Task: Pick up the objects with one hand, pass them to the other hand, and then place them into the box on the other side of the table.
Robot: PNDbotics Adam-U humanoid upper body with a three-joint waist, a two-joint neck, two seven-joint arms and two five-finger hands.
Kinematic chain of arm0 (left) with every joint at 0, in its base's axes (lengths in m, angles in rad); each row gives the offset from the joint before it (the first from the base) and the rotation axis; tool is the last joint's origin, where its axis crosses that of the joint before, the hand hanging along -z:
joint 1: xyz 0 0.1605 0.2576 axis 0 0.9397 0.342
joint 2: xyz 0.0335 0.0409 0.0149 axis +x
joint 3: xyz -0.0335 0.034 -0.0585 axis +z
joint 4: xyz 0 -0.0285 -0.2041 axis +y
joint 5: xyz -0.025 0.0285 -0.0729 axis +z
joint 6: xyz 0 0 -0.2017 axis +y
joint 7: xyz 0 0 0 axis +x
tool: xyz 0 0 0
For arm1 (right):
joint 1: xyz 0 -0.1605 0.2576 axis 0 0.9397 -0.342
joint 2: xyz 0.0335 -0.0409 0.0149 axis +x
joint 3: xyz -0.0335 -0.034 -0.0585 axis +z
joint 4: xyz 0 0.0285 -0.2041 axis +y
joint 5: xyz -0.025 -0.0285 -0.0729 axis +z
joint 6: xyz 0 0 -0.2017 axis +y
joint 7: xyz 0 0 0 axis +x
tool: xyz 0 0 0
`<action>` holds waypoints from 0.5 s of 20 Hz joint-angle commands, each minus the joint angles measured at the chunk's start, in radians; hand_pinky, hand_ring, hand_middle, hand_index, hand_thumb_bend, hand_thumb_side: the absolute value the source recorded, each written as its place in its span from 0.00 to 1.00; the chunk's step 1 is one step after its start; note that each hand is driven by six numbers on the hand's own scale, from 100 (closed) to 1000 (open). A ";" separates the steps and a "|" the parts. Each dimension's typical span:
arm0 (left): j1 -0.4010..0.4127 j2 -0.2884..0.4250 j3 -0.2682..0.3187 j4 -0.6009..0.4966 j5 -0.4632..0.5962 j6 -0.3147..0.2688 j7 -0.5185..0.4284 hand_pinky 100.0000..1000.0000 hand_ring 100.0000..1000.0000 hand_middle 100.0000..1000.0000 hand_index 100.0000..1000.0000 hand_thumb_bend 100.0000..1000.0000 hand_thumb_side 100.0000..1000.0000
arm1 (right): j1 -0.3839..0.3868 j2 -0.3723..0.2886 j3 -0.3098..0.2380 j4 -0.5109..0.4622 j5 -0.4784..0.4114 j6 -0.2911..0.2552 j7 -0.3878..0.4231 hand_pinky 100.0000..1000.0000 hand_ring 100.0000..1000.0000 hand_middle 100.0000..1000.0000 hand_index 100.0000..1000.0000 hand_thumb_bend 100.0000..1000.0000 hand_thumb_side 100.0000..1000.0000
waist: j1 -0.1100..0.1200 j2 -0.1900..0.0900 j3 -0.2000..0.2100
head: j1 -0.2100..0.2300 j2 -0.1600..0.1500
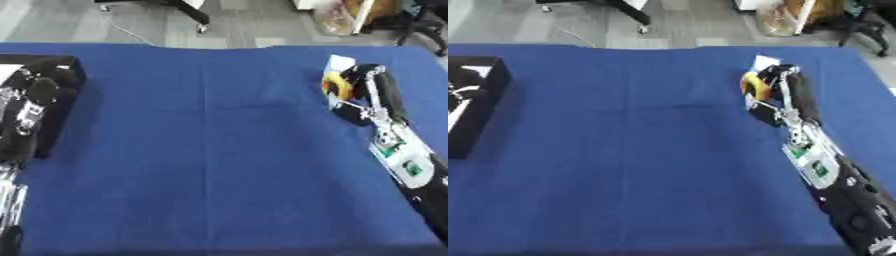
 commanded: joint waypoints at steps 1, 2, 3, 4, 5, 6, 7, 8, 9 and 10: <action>-0.036 0.040 -0.028 0.035 0.006 0.028 -0.017 0.71 0.71 0.62 0.80 0.56 0.68 | -0.012 -0.021 0.024 -0.231 0.050 0.000 0.031 0.32 0.32 0.24 0.23 0.00 0.00 | -0.001 -0.012 -0.004 | 0.004 0.002; -0.047 0.045 -0.040 0.050 0.004 0.033 -0.028 0.71 0.71 0.62 0.80 0.56 0.69 | -0.012 -0.015 0.035 -0.294 0.057 0.001 0.056 0.33 0.32 0.25 0.23 0.00 0.00 | -0.001 -0.013 -0.005 | 0.003 0.001; -0.057 0.049 -0.052 0.065 0.002 0.036 -0.040 0.71 0.72 0.62 0.80 0.55 0.68 | -0.015 -0.007 0.047 -0.352 0.058 0.002 0.083 0.33 0.33 0.25 0.23 0.00 0.00 | -0.002 -0.013 -0.006 | 0.003 0.000; -0.068 0.052 -0.064 0.078 -0.003 0.039 -0.053 0.71 0.72 0.63 0.80 0.55 0.67 | -0.020 0.004 0.060 -0.403 0.053 0.003 0.110 0.33 0.33 0.25 0.24 0.00 0.00 | -0.002 -0.014 -0.006 | 0.003 -0.001; -0.080 0.055 -0.079 0.091 -0.009 0.039 -0.070 0.71 0.72 0.63 0.80 0.55 0.66 | -0.027 0.017 0.077 -0.449 0.043 0.002 0.141 0.33 0.33 0.25 0.24 0.00 0.00 | -0.002 -0.014 -0.007 | 0.002 -0.003; -0.089 0.056 -0.089 0.102 -0.015 0.038 -0.084 0.71 0.72 0.63 0.80 0.56 0.65 | -0.033 0.026 0.089 -0.483 0.031 0.004 0.169 0.33 0.33 0.25 0.24 0.00 0.00 | -0.003 -0.014 -0.007 | 0.002 -0.003; -0.099 0.057 -0.102 0.111 -0.022 0.037 -0.099 0.71 0.73 0.64 0.80 0.58 0.62 | -0.044 0.038 0.104 -0.504 0.017 -0.001 0.195 0.33 0.33 0.25 0.24 0.00 0.00 | -0.002 -0.014 -0.007 | 0.001 -0.004; -0.112 0.060 -0.119 0.119 -0.032 0.033 -0.119 0.71 0.73 0.64 0.80 0.60 0.59 | -0.059 0.056 0.126 -0.514 -0.001 -0.012 0.221 0.33 0.33 0.25 0.24 0.00 0.00 | -0.002 -0.015 -0.007 | -0.001 -0.005; -0.125 0.061 -0.136 0.125 -0.042 0.027 -0.140 0.71 0.73 0.64 0.80 0.63 0.57 | -0.074 0.073 0.147 -0.519 -0.021 -0.023 0.244 0.32 0.33 0.25 0.24 0.00 0.00 | -0.002 -0.015 -0.007 | -0.004 -0.007; -0.136 0.062 -0.150 0.130 -0.051 0.019 -0.160 0.71 0.74 0.65 0.80 0.64 0.55 | -0.086 0.087 0.164 -0.521 -0.039 -0.032 0.263 0.32 0.33 0.25 0.24 0.00 0.00 | -0.002 -0.015 -0.006 | -0.007 -0.009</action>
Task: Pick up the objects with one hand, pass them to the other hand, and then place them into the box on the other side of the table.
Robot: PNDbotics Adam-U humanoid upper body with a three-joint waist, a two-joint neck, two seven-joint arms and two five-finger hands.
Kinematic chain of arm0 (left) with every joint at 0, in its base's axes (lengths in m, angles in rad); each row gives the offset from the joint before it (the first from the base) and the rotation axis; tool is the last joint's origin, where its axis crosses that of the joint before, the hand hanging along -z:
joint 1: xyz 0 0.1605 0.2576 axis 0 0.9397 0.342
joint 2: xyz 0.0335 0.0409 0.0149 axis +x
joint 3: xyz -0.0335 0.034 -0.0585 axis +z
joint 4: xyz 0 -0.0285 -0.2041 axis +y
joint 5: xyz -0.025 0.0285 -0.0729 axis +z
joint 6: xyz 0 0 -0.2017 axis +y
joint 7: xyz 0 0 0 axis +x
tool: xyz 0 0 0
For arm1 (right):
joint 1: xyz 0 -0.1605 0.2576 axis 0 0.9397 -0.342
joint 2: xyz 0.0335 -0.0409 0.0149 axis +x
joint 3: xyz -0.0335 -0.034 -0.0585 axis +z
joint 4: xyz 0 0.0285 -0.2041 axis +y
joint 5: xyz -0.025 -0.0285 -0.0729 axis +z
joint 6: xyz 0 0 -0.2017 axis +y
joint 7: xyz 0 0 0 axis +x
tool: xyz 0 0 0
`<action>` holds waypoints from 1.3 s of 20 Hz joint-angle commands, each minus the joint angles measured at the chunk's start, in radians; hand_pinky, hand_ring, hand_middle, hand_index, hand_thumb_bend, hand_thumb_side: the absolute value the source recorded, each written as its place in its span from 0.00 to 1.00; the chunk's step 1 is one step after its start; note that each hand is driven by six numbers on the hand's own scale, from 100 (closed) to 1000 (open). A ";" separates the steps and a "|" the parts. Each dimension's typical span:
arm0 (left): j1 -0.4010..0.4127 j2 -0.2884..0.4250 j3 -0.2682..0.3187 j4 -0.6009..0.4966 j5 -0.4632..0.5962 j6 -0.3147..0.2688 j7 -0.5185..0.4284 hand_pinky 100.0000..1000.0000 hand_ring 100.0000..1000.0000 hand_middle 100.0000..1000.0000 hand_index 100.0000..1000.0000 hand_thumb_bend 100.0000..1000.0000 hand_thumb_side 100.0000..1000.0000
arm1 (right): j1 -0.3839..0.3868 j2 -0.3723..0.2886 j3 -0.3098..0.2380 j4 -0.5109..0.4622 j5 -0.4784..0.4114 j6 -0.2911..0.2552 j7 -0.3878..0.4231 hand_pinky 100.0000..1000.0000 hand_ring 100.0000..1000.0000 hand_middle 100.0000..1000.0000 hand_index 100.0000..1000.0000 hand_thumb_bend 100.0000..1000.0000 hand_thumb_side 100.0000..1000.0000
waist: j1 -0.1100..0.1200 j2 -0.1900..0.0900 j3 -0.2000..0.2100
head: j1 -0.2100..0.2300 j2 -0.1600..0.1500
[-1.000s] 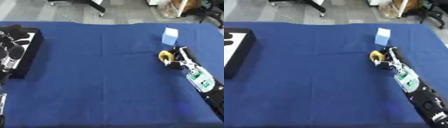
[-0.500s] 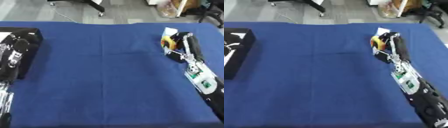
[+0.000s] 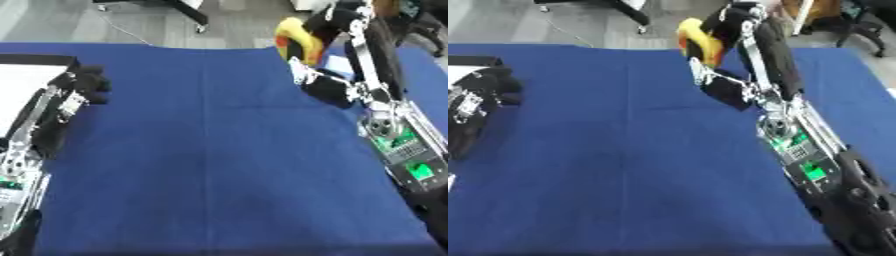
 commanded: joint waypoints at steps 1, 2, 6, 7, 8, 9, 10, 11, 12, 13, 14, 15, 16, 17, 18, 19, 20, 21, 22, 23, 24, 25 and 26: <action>-0.043 0.025 -0.044 0.005 -0.028 -0.021 -0.062 0.72 0.74 0.65 0.81 0.68 0.52 | -0.044 0.036 0.043 -0.044 -0.052 -0.025 0.064 0.33 0.33 0.25 0.24 0.00 0.00 | 0.003 -0.014 0.000 | -0.009 -0.010; -0.055 0.024 -0.058 0.007 -0.032 -0.031 -0.081 0.72 0.74 0.65 0.81 0.68 0.51 | -0.055 0.050 0.054 -0.045 -0.063 -0.031 0.077 0.33 0.33 0.25 0.24 0.00 0.00 | 0.003 -0.014 0.001 | -0.011 -0.012; -0.100 0.013 -0.112 0.010 -0.032 -0.057 -0.145 0.72 0.75 0.66 0.81 0.68 0.50 | -0.085 0.097 0.083 -0.045 -0.094 -0.038 0.101 0.32 0.33 0.25 0.24 0.00 0.00 | 0.003 -0.013 0.004 | -0.023 -0.018; -0.110 0.011 -0.124 0.011 -0.030 -0.060 -0.156 0.72 0.75 0.67 0.82 0.69 0.50 | -0.089 0.106 0.088 -0.045 -0.099 -0.038 0.102 0.32 0.33 0.25 0.24 0.00 0.00 | 0.002 -0.012 0.004 | -0.025 -0.018; -0.120 0.008 -0.138 0.011 -0.027 -0.062 -0.170 0.72 0.75 0.67 0.82 0.69 0.50 | -0.092 0.113 0.093 -0.045 -0.106 -0.038 0.101 0.32 0.33 0.25 0.24 0.00 0.00 | 0.002 -0.012 0.005 | -0.026 -0.020; -0.131 0.004 -0.152 0.010 -0.025 -0.064 -0.184 0.72 0.76 0.67 0.82 0.70 0.50 | -0.093 0.119 0.098 -0.045 -0.112 -0.039 0.097 0.32 0.33 0.25 0.24 0.00 0.00 | 0.001 -0.012 0.006 | -0.029 -0.022; -0.141 0.000 -0.163 0.008 -0.021 -0.066 -0.196 0.72 0.76 0.67 0.82 0.71 0.50 | -0.094 0.123 0.102 -0.045 -0.118 -0.039 0.092 0.32 0.32 0.25 0.24 0.00 0.00 | 0.001 -0.012 0.007 | -0.031 -0.025; -0.148 -0.003 -0.172 0.007 -0.018 -0.069 -0.207 0.72 0.76 0.68 0.82 0.72 0.50 | -0.094 0.127 0.105 -0.045 -0.123 -0.039 0.083 0.32 0.32 0.25 0.24 0.00 0.00 | 0.000 -0.012 0.008 | -0.035 -0.028; -0.155 -0.006 -0.180 0.006 -0.014 -0.071 -0.217 0.72 0.76 0.68 0.82 0.72 0.50 | -0.095 0.132 0.107 -0.045 -0.129 -0.038 0.067 0.32 0.32 0.25 0.24 0.00 0.00 | 0.000 -0.011 0.008 | -0.040 -0.030; -0.163 -0.007 -0.190 0.004 -0.007 -0.074 -0.228 0.73 0.76 0.68 0.82 0.75 0.50 | -0.095 0.136 0.109 -0.045 -0.137 -0.036 0.047 0.32 0.32 0.25 0.24 0.00 0.00 | -0.001 -0.011 0.009 | -0.044 -0.033; -0.170 -0.007 -0.202 0.002 0.002 -0.078 -0.241 0.73 0.76 0.68 0.82 0.76 0.50 | -0.096 0.140 0.113 -0.045 -0.149 -0.033 0.020 0.32 0.32 0.25 0.24 0.00 0.00 | -0.001 -0.011 0.009 | -0.048 -0.036; -0.176 -0.005 -0.211 0.001 0.011 -0.082 -0.253 0.73 0.76 0.68 0.82 0.77 0.50 | -0.098 0.141 0.119 -0.045 -0.159 -0.031 -0.004 0.32 0.32 0.25 0.24 0.00 0.00 | -0.001 -0.010 0.010 | -0.051 -0.038; -0.182 -0.001 -0.220 -0.001 0.024 -0.088 -0.266 0.73 0.76 0.68 0.82 0.78 0.50 | -0.100 0.142 0.126 -0.045 -0.172 -0.030 -0.026 0.32 0.32 0.25 0.23 0.00 0.00 | -0.001 -0.010 0.010 | -0.055 -0.041; -0.185 0.004 -0.225 -0.003 0.038 -0.092 -0.275 0.73 0.76 0.68 0.82 0.79 0.50 | -0.100 0.142 0.133 -0.045 -0.187 -0.030 -0.044 0.32 0.31 0.24 0.23 0.00 0.00 | -0.001 -0.010 0.011 | -0.058 -0.043; -0.189 0.010 -0.229 -0.004 0.054 -0.096 -0.279 0.73 0.76 0.68 0.82 0.79 0.50 | -0.100 0.141 0.140 -0.045 -0.204 -0.029 -0.058 0.31 0.31 0.24 0.23 0.00 0.00 | 0.000 -0.009 0.012 | -0.061 -0.045; -0.192 0.017 -0.231 -0.005 0.068 -0.099 -0.281 0.73 0.76 0.68 0.82 0.79 0.50 | -0.100 0.140 0.146 -0.045 -0.222 -0.029 -0.067 0.31 0.31 0.24 0.23 0.00 0.00 | 0.000 -0.009 0.012 | -0.063 -0.045; -0.194 0.027 -0.232 -0.009 0.079 -0.102 -0.281 0.73 0.76 0.68 0.82 0.79 0.50 | -0.099 0.138 0.155 -0.045 -0.240 -0.029 -0.065 0.30 0.31 0.24 0.23 0.00 0.00 | 0.000 -0.009 0.012 | -0.063 -0.046; -0.197 0.038 -0.233 -0.013 0.088 -0.105 -0.281 0.73 0.76 0.67 0.82 0.80 0.50 | -0.097 0.135 0.161 -0.045 -0.255 -0.029 -0.055 0.29 0.31 0.24 0.23 0.00 0.00 | 0.000 -0.009 0.012 | -0.065 -0.047; -0.199 0.050 -0.235 -0.018 0.094 -0.109 -0.281 0.73 0.76 0.67 0.82 0.80 0.50 | -0.094 0.133 0.167 -0.045 -0.270 -0.027 -0.038 0.28 0.31 0.23 0.22 0.00 0.00 | 0.000 -0.008 0.012 | -0.069 -0.049; -0.202 0.061 -0.236 -0.023 0.098 -0.111 -0.282 0.73 0.76 0.67 0.82 0.79 0.50 | -0.091 0.131 0.171 -0.045 -0.282 -0.025 -0.017 0.25 0.31 0.23 0.22 0.00 0.00 | 0.000 -0.008 0.012 | -0.072 -0.052; -0.205 0.072 -0.239 -0.030 0.098 -0.113 -0.284 0.73 0.76 0.67 0.82 0.79 0.50 | -0.086 0.127 0.177 -0.045 -0.292 -0.014 0.020 0.24 0.31 0.22 0.21 0.01 0.00 | 0.000 -0.008 0.012 | -0.076 -0.056; -0.207 0.081 -0.241 -0.036 0.096 -0.115 -0.286 0.73 0.76 0.67 0.82 0.79 0.50 | -0.083 0.123 0.179 -0.045 -0.295 0.000 0.065 0.23 0.31 0.22 0.21 0.01 0.00 | 0.000 -0.008 0.011 | -0.078 -0.058; -0.210 0.088 -0.244 -0.043 0.094 -0.117 -0.289 0.73 0.76 0.67 0.82 0.79 0.50 | -0.081 0.119 0.182 -0.045 -0.288 0.016 0.124 0.23 0.31 0.22 0.21 0.01 0.00 | 0.000 -0.008 0.011 | -0.081 -0.059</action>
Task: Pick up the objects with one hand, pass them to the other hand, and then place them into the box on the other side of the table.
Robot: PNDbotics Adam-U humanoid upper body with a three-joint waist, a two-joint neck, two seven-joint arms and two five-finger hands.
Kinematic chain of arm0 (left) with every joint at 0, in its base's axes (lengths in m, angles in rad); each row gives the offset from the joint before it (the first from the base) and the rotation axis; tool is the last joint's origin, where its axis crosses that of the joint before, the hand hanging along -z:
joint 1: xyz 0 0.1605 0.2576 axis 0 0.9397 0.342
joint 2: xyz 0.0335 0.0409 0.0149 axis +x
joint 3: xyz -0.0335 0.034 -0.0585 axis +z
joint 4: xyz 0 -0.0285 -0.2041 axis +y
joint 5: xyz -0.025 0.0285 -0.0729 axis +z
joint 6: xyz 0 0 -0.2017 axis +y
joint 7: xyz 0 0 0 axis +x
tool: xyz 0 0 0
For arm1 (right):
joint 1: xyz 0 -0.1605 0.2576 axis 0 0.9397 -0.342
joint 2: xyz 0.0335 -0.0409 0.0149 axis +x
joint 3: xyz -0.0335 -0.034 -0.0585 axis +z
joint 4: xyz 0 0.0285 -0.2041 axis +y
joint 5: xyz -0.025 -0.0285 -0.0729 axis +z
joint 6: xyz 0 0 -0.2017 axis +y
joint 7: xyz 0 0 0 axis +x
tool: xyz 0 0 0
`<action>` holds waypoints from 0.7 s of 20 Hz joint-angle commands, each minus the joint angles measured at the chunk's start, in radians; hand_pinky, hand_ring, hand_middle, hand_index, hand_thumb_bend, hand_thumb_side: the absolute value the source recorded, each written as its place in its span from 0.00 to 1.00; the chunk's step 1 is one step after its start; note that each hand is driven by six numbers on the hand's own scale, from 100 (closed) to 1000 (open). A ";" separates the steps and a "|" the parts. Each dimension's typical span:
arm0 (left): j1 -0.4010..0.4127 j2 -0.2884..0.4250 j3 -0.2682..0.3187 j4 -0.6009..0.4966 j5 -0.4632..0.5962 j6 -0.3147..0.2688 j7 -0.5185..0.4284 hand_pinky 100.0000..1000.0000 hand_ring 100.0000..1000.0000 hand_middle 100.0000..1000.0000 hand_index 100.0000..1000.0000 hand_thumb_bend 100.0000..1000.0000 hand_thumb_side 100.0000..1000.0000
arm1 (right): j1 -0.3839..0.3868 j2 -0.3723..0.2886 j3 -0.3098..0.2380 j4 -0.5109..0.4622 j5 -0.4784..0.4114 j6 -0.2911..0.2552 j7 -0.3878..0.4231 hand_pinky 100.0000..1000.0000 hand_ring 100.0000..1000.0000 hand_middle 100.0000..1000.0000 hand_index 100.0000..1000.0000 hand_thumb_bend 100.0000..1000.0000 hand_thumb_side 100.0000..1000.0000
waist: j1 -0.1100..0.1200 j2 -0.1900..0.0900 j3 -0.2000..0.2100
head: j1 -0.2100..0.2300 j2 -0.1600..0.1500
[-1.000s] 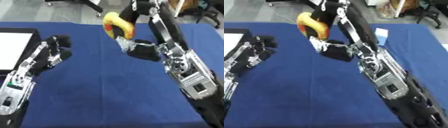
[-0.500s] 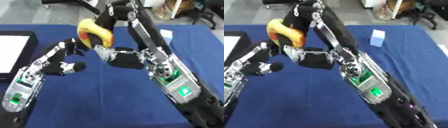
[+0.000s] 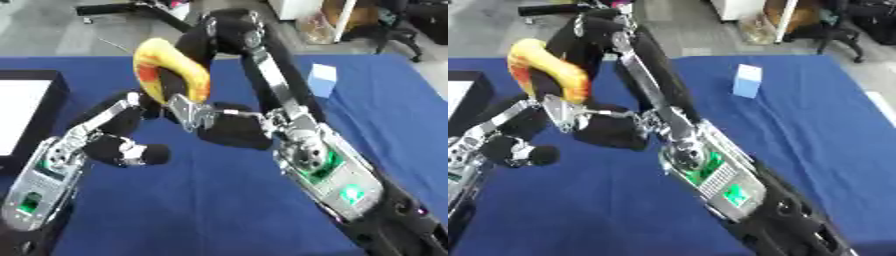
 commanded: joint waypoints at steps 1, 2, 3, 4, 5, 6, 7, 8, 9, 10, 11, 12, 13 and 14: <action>-0.026 0.039 -0.007 -0.038 0.002 -0.009 -0.008 0.73 0.76 0.67 0.82 0.79 0.50 | -0.009 -0.020 -0.001 -0.021 0.003 0.037 0.150 0.22 0.31 0.22 0.20 0.00 0.00 | 0.002 -0.010 -0.001 | -0.010 -0.018; -0.029 0.043 -0.011 -0.043 0.000 -0.010 -0.012 0.73 0.76 0.67 0.82 0.79 0.50 | -0.010 -0.021 -0.003 -0.021 0.017 0.048 0.208 0.22 0.31 0.22 0.20 0.00 0.00 | 0.002 -0.010 -0.002 | -0.011 -0.019; -0.031 0.044 -0.013 -0.047 -0.003 -0.010 -0.015 0.73 0.76 0.67 0.82 0.79 0.50 | -0.011 -0.020 -0.007 -0.021 0.028 0.055 0.250 0.22 0.31 0.21 0.20 0.00 0.00 | 0.003 -0.010 -0.002 | -0.012 -0.020; -0.036 0.045 -0.019 -0.052 -0.006 -0.011 -0.022 0.73 0.76 0.67 0.82 0.79 0.50 | -0.012 -0.020 -0.008 -0.021 0.040 0.063 0.294 0.22 0.31 0.21 0.20 0.00 0.00 | 0.003 -0.009 -0.003 | -0.012 -0.021; -0.039 0.045 -0.024 -0.056 -0.009 -0.012 -0.029 0.73 0.76 0.67 0.82 0.79 0.50 | -0.013 -0.018 -0.010 -0.021 0.052 0.071 0.329 0.22 0.31 0.21 0.20 0.00 0.00 | 0.003 -0.009 -0.003 | -0.013 -0.021; -0.043 0.045 -0.029 -0.060 -0.012 -0.014 -0.036 0.73 0.76 0.66 0.81 0.79 0.49 | -0.014 -0.017 -0.012 -0.021 0.062 0.078 0.357 0.22 0.31 0.21 0.20 0.00 0.00 | 0.003 -0.009 -0.003 | -0.012 -0.020; -0.047 0.044 -0.032 -0.064 -0.015 -0.015 -0.043 0.73 0.76 0.65 0.81 0.78 0.49 | -0.015 -0.015 -0.014 -0.021 0.071 0.083 0.377 0.22 0.31 0.22 0.20 0.00 0.00 | 0.004 -0.008 -0.004 | -0.012 -0.018; -0.050 0.042 -0.036 -0.066 -0.017 -0.016 -0.050 0.73 0.76 0.64 0.80 0.78 0.48 | -0.015 -0.014 -0.015 -0.021 0.079 0.087 0.392 0.22 0.31 0.22 0.20 0.00 0.00 | 0.004 -0.008 -0.004 | -0.011 -0.017; -0.052 0.041 -0.039 -0.068 -0.018 -0.017 -0.056 0.73 0.75 0.63 0.80 0.77 0.48 | -0.016 -0.013 -0.017 -0.021 0.084 0.090 0.401 0.22 0.31 0.22 0.20 0.00 0.00 | 0.004 -0.008 -0.005 | -0.010 -0.015; -0.054 0.039 -0.042 -0.070 -0.018 -0.018 -0.063 0.73 0.75 0.61 0.79 0.76 0.47 | -0.015 -0.013 -0.017 -0.021 0.088 0.093 0.407 0.22 0.31 0.22 0.20 0.00 0.00 | 0.004 -0.008 -0.005 | -0.008 -0.013; -0.055 0.037 -0.044 -0.072 -0.017 -0.018 -0.069 0.73 0.74 0.60 0.78 0.76 0.46 | -0.015 -0.012 -0.017 -0.021 0.090 0.095 0.411 0.22 0.31 0.22 0.20 0.00 0.00 | 0.004 -0.008 -0.005 | -0.007 -0.011; -0.056 0.036 -0.047 -0.073 -0.015 -0.018 -0.076 0.73 0.73 0.59 0.77 0.75 0.45 | -0.014 -0.012 -0.017 -0.021 0.091 0.095 0.414 0.23 0.31 0.22 0.20 0.00 0.00 | 0.004 -0.008 -0.005 | -0.005 -0.009; -0.058 0.035 -0.050 -0.074 -0.013 -0.018 -0.083 0.73 0.73 0.58 0.77 0.74 0.45 | -0.014 -0.013 -0.016 -0.021 0.092 0.096 0.417 0.23 0.31 0.22 0.20 0.00 0.00 | 0.005 -0.008 -0.006 | -0.004 -0.008; -0.059 0.034 -0.054 -0.075 -0.011 -0.018 -0.090 0.73 0.72 0.57 0.75 0.72 0.44 | -0.013 -0.013 -0.016 -0.021 0.094 0.096 0.419 0.23 0.31 0.22 0.20 0.00 0.00 | 0.005 -0.009 -0.006 | -0.002 -0.007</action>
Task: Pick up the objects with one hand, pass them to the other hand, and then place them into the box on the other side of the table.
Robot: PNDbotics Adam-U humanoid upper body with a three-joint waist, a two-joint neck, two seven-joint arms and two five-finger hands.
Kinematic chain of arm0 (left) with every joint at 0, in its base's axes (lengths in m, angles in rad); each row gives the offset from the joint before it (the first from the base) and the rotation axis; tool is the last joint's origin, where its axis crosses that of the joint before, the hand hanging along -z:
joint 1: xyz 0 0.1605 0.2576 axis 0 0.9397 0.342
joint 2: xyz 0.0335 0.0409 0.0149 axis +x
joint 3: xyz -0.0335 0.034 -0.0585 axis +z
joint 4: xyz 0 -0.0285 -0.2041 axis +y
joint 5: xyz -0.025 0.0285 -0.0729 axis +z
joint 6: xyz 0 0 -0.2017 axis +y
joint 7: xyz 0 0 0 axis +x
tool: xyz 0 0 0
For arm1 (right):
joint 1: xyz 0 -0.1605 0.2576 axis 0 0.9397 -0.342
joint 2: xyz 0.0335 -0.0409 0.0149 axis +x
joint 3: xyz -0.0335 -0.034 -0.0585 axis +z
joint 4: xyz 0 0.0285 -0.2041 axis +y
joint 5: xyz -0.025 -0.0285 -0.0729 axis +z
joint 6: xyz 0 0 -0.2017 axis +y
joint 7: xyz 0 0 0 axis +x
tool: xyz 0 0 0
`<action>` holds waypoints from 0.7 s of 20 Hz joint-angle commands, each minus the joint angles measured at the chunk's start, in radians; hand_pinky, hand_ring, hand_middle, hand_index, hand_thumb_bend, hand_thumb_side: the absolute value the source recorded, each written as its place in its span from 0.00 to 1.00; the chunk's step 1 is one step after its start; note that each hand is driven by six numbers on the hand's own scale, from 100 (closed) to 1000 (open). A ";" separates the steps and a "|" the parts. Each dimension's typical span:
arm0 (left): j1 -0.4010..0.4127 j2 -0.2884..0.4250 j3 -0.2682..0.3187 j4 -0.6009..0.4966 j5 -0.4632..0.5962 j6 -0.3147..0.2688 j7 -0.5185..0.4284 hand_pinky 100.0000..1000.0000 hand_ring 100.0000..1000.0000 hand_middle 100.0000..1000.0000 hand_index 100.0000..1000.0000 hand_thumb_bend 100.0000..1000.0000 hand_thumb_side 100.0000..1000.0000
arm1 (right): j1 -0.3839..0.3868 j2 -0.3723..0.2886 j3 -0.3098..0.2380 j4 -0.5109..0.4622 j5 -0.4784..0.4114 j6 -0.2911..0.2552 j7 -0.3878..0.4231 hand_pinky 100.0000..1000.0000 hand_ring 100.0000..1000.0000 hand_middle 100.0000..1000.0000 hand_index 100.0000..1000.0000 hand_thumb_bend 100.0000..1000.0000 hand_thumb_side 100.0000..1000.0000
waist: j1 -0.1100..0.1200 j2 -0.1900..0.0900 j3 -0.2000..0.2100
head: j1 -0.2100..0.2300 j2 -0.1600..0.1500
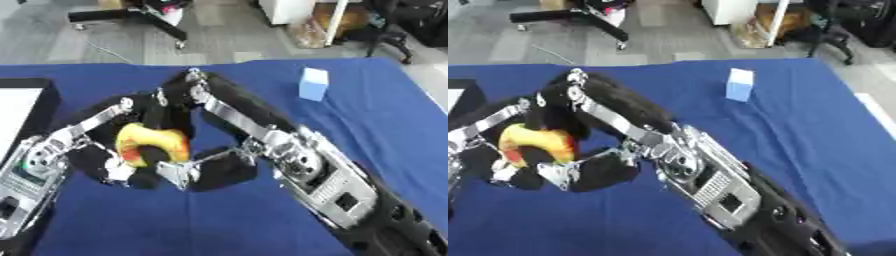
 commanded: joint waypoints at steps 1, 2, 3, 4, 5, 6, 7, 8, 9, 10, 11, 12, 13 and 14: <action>-0.027 0.000 -0.006 -0.031 0.008 0.001 -0.021 0.73 0.71 0.57 0.75 0.72 0.43 | -0.009 -0.005 -0.002 -0.014 0.011 0.000 0.013 0.23 0.31 0.22 0.20 0.00 0.00 | 0.004 -0.010 -0.001 | 0.006 0.001; -0.028 0.000 -0.007 -0.031 0.010 0.002 -0.026 0.73 0.70 0.55 0.74 0.70 0.42 | -0.009 -0.005 -0.002 -0.014 0.012 -0.001 0.013 0.23 0.31 0.22 0.21 0.00 0.00 | 0.003 -0.010 -0.002 | 0.008 0.002; -0.028 -0.001 -0.008 -0.030 0.012 0.004 -0.029 0.73 0.70 0.55 0.74 0.70 0.42 | -0.008 -0.005 -0.002 -0.014 0.013 -0.001 0.014 0.23 0.31 0.22 0.21 0.00 0.00 | 0.003 -0.010 -0.002 | 0.009 0.002; -0.028 -0.002 -0.008 -0.029 0.013 0.006 -0.031 0.72 0.68 0.53 0.73 0.67 0.42 | -0.008 -0.005 -0.002 -0.014 0.014 -0.002 0.014 0.23 0.31 0.22 0.21 0.00 0.00 | 0.003 -0.010 -0.002 | 0.010 0.003; -0.028 -0.003 -0.008 -0.028 0.015 0.009 -0.031 0.72 0.67 0.52 0.72 0.65 0.42 | -0.007 -0.006 -0.002 -0.014 0.014 -0.003 0.015 0.23 0.31 0.22 0.21 0.00 0.00 | 0.003 -0.010 -0.002 | 0.012 0.004; -0.027 -0.004 -0.007 -0.027 0.018 0.011 -0.030 0.71 0.65 0.51 0.70 0.63 0.42 | -0.006 -0.006 -0.002 -0.014 0.015 -0.004 0.016 0.23 0.31 0.22 0.21 0.00 0.00 | 0.003 -0.010 -0.002 | 0.014 0.005; -0.026 -0.005 -0.007 -0.026 0.020 0.014 -0.028 0.71 0.65 0.51 0.70 0.62 0.42 | -0.006 -0.006 -0.002 -0.014 0.016 -0.005 0.016 0.23 0.31 0.22 0.21 0.00 0.00 | 0.003 -0.010 -0.002 | 0.015 0.006; -0.026 -0.006 -0.007 -0.026 0.023 0.017 -0.026 0.70 0.64 0.49 0.69 0.58 0.43 | -0.006 -0.006 -0.002 -0.014 0.017 -0.006 0.017 0.23 0.32 0.22 0.21 0.00 0.00 | 0.003 -0.010 -0.002 | 0.015 0.006; -0.025 -0.007 -0.006 -0.025 0.027 0.020 -0.023 0.70 0.63 0.49 0.68 0.57 0.43 | -0.006 -0.006 -0.002 -0.014 0.018 -0.007 0.017 0.23 0.32 0.22 0.21 0.00 0.00 | 0.003 -0.010 -0.002 | 0.015 0.006; -0.024 -0.008 -0.005 -0.024 0.032 0.022 -0.019 0.70 0.62 0.48 0.67 0.56 0.43 | -0.005 -0.006 -0.002 -0.014 0.019 -0.009 0.017 0.23 0.32 0.22 0.21 0.00 0.00 | 0.002 -0.009 -0.002 | 0.016 0.006; -0.023 -0.009 -0.004 -0.024 0.038 0.025 -0.016 0.70 0.62 0.48 0.67 0.55 0.43 | -0.004 -0.007 -0.002 -0.014 0.020 -0.011 0.017 0.23 0.32 0.22 0.21 0.00 0.00 | 0.002 -0.009 -0.003 | 0.016 0.006; -0.023 -0.010 -0.003 -0.024 0.043 0.027 -0.014 0.69 0.61 0.47 0.66 0.55 0.42 | -0.003 -0.007 -0.002 -0.014 0.020 -0.013 0.016 0.24 0.32 0.22 0.21 0.00 0.00 | 0.002 -0.009 -0.003 | 0.017 0.006; -0.022 -0.011 -0.002 -0.025 0.048 0.028 -0.014 0.69 0.61 0.46 0.66 0.54 0.42 | -0.002 -0.008 -0.002 -0.014 0.021 -0.016 0.016 0.24 0.32 0.22 0.21 0.00 0.00 | 0.002 -0.009 -0.003 | 0.017 0.006; -0.021 -0.012 0.000 -0.025 0.054 0.030 -0.014 0.69 0.59 0.45 0.64 0.52 0.41 | 0.000 -0.009 -0.002 -0.014 0.022 -0.019 0.016 0.24 0.32 0.22 0.21 0.00 0.00 | 0.002 -0.009 -0.004 | 0.017 0.007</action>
